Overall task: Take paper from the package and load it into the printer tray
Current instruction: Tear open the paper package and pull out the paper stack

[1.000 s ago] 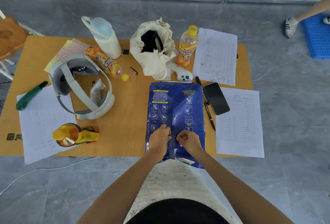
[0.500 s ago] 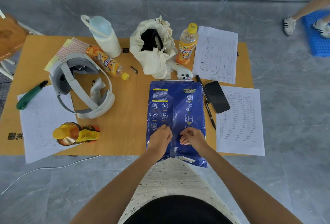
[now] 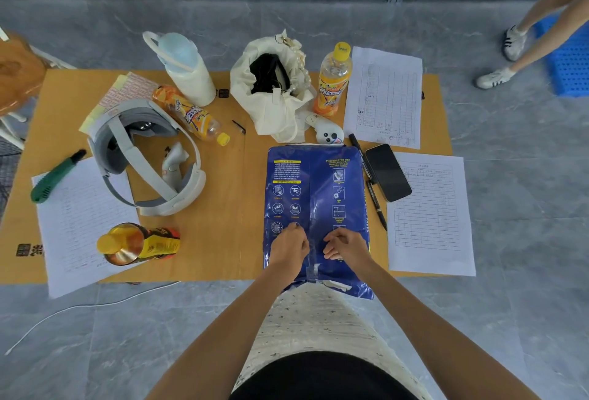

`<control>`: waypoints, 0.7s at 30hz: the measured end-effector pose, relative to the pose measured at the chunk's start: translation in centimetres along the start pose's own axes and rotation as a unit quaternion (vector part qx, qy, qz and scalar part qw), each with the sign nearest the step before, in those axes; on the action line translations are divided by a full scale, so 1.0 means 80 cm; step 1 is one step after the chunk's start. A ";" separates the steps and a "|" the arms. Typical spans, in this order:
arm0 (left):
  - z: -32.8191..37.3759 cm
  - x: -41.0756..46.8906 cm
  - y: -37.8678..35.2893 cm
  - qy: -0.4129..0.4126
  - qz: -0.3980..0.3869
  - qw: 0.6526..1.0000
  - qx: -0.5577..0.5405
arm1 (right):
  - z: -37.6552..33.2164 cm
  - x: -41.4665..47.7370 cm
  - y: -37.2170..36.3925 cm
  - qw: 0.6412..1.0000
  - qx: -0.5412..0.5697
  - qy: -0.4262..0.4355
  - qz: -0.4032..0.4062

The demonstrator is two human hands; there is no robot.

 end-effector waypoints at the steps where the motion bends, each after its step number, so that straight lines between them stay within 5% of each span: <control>1: 0.002 -0.001 -0.003 -0.008 -0.008 1.000 0.009 | 0.001 0.001 0.000 1.000 0.001 0.000 -0.001; 10: 0.009 -0.030 0.000 -0.089 0.029 0.995 -0.042 | -0.001 0.000 -0.001 1.000 0.001 0.011 0.000; 21: 0.007 -0.038 0.004 -0.092 -0.032 0.987 -0.125 | 0.000 -0.008 -0.001 0.999 -0.004 0.026 0.024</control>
Point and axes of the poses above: each hand's wrist, its own x-axis towards the middle knuckle, its own y-axis out of the back of the hand, z = x × y, the point moved 10 cm from there along x, towards the middle knuckle, and after that the axes turned 4 degrees about y, right-handed, at the moved point
